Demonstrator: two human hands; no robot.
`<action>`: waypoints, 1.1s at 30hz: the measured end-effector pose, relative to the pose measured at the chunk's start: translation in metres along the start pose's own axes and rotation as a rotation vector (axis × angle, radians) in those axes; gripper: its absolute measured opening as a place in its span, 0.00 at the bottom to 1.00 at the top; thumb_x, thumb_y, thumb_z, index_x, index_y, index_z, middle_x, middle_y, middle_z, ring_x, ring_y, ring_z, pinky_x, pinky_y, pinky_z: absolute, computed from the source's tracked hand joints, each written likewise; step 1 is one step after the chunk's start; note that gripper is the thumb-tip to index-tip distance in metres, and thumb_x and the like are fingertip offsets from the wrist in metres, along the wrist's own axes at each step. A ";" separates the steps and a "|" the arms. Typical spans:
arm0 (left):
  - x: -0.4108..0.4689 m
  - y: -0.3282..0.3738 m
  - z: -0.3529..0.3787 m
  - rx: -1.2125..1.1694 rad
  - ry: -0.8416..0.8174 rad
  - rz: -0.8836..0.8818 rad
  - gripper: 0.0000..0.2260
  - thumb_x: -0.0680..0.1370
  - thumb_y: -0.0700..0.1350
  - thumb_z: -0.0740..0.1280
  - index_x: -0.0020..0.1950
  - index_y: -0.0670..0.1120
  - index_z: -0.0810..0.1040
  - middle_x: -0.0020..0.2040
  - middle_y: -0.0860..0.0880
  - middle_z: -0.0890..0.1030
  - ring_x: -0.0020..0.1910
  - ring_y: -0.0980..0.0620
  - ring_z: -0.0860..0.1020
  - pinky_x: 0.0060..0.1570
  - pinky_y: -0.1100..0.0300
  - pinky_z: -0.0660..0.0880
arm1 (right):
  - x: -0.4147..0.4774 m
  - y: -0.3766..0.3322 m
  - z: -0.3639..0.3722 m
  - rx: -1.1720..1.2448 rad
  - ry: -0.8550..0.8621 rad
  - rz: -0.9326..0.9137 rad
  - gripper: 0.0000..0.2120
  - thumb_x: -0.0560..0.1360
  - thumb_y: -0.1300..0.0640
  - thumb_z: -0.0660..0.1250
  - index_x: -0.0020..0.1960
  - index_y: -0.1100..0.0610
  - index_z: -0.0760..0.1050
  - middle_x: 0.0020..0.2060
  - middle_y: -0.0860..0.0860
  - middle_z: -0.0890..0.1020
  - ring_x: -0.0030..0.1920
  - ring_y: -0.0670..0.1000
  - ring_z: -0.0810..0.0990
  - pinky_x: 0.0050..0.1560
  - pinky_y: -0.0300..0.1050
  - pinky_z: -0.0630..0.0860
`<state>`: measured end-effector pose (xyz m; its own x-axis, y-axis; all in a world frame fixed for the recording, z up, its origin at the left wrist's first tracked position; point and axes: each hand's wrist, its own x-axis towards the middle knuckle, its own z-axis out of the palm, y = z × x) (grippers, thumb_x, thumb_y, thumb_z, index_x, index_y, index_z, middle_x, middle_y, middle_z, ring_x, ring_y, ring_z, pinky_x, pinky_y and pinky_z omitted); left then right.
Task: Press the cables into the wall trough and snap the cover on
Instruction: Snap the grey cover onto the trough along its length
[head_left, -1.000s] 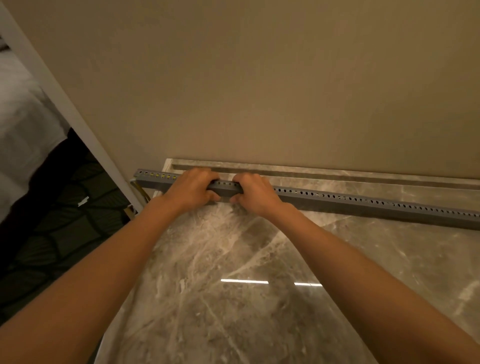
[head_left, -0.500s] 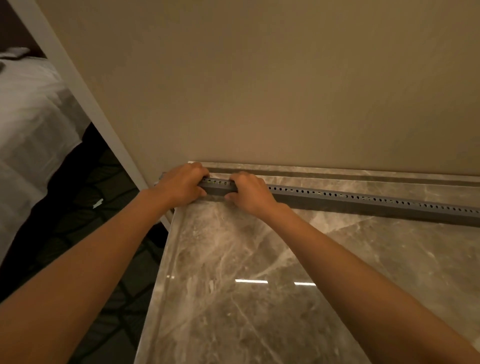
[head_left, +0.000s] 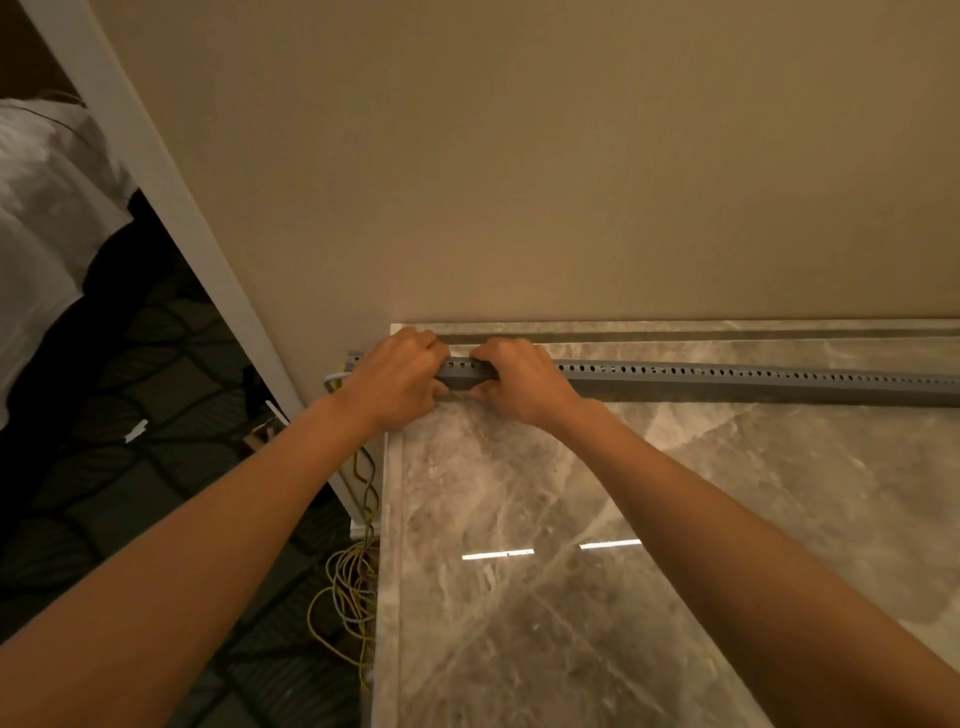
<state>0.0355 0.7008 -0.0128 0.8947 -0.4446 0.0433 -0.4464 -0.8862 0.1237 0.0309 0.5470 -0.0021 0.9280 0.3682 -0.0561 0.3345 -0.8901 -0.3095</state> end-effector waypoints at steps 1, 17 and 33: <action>-0.001 -0.003 0.001 -0.064 0.016 -0.011 0.15 0.74 0.45 0.66 0.59 0.40 0.75 0.57 0.41 0.77 0.56 0.43 0.73 0.54 0.52 0.70 | 0.000 -0.001 0.000 0.008 0.004 0.010 0.10 0.72 0.57 0.66 0.51 0.61 0.76 0.52 0.59 0.80 0.52 0.61 0.77 0.44 0.47 0.68; -0.032 -0.061 -0.009 -0.353 0.025 -0.180 0.17 0.71 0.42 0.72 0.57 0.40 0.77 0.52 0.40 0.80 0.49 0.46 0.75 0.45 0.60 0.67 | 0.010 -0.021 0.017 0.086 0.039 0.017 0.13 0.74 0.55 0.64 0.56 0.60 0.73 0.53 0.57 0.79 0.53 0.58 0.75 0.56 0.53 0.68; -0.027 -0.041 -0.019 -0.172 -0.007 -0.201 0.14 0.73 0.48 0.69 0.55 0.41 0.79 0.50 0.41 0.79 0.49 0.43 0.76 0.47 0.52 0.73 | 0.009 -0.017 0.015 0.117 0.054 -0.006 0.13 0.73 0.56 0.66 0.55 0.60 0.75 0.52 0.58 0.80 0.51 0.59 0.77 0.51 0.49 0.69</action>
<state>0.0295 0.7516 -0.0005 0.9646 -0.2636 -0.0062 -0.2500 -0.9220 0.2958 0.0313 0.5699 -0.0115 0.9348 0.3551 -0.0035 0.3212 -0.8496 -0.4185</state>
